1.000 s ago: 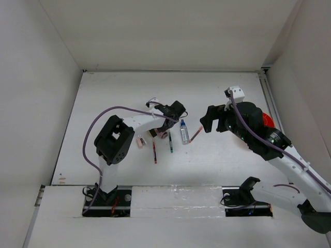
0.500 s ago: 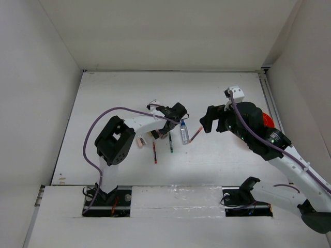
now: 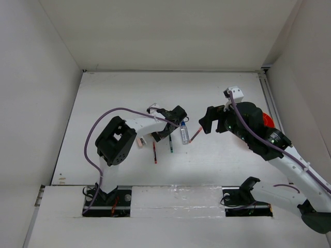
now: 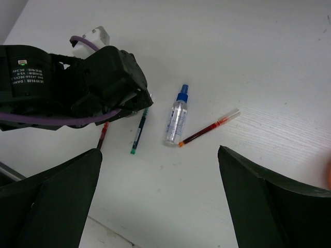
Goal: Sort the stationery into containers
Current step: Pick up the stationery from the center of the board.
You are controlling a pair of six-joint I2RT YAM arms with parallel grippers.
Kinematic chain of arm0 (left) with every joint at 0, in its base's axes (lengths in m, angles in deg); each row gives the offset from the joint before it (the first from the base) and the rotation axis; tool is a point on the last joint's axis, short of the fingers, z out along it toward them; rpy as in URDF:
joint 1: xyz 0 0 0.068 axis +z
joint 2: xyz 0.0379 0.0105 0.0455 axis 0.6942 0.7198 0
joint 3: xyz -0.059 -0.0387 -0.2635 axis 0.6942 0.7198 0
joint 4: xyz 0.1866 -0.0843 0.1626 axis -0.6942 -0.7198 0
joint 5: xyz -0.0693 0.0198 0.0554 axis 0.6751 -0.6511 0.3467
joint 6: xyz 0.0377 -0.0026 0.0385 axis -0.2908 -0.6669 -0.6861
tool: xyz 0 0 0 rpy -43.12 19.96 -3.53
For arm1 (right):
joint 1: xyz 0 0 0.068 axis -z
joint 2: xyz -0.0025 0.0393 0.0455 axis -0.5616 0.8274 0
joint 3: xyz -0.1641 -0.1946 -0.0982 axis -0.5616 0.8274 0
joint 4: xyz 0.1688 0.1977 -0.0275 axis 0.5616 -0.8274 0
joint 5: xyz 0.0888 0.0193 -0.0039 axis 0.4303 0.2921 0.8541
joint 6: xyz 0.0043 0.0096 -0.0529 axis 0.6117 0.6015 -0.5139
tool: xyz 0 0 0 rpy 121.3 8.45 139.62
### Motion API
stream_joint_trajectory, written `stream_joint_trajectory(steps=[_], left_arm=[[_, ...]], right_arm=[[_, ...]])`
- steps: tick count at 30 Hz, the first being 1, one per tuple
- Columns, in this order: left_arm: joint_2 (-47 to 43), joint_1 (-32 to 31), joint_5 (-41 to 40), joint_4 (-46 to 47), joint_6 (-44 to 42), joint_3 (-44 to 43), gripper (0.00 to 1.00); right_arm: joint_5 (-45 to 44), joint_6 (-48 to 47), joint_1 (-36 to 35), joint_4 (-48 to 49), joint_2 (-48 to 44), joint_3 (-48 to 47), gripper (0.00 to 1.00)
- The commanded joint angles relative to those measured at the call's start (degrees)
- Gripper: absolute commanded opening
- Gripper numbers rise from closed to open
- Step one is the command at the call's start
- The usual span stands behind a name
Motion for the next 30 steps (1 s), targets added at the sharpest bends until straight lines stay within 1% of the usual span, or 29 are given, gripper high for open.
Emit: stream_joint_trajectory(steps=[1, 10, 12, 13, 16, 21, 23, 24, 26, 29, 30], left_arm=[[-0.32, -0.17, -1.66, -1.13, 2.97, 0.61, 0.74], [0.20, 0.89, -1.04, -0.60, 2.97, 1.14, 0.73], [0.20, 0.89, -1.04, -0.60, 2.97, 1.14, 0.70], [0.73, 0.89, -0.52, -0.60, 2.97, 1.14, 0.68], [0.73, 0.89, -0.51, -0.60, 3.49, 1.14, 0.66], [0.73, 0.89, -0.51, -0.60, 3.50, 1.67, 0.54], [0.73, 1.41, 0.01, -0.60, 3.50, 1.67, 0.53], [1.25, 1.41, 0.01, -0.60, 3.50, 1.67, 0.45], [1.26, 1.41, 0.01, -0.60, 3.50, 1.67, 0.37], [1.26, 1.41, 0.01, -0.60, 4.11, 1.67, 0.31], [1.26, 1.41, 0.01, -0.60, 4.11, 1.67, 0.31]], right_arm=[[1.51, -0.40, -0.16, 2.64, -0.96, 0.31, 1.00], [1.51, -0.40, -0.16, 2.64, -0.44, 0.31, 1.00], [2.03, -0.40, -0.16, 2.64, -0.44, 0.31, 1.00], [2.04, -0.40, -0.16, 2.64, -0.44, 0.31, 1.00], [2.04, -0.40, -0.16, 2.64, -0.44, 0.31, 1.00], [3.26, -0.40, -0.16, 2.64, 0.09, 0.31, 1.00], [3.27, -0.40, -0.16, 2.64, 0.09, 0.31, 1.00], [3.27, -0.40, -0.16, 2.64, 0.09, 0.31, 1.00], [3.27, -0.40, -0.16, 2.64, 0.09, 0.31, 1.00], [3.27, -0.40, -0.16, 2.64, 0.09, 0.31, 1.00], [3.27, -0.40, -0.16, 2.64, 0.09, 0.31, 1.00]])
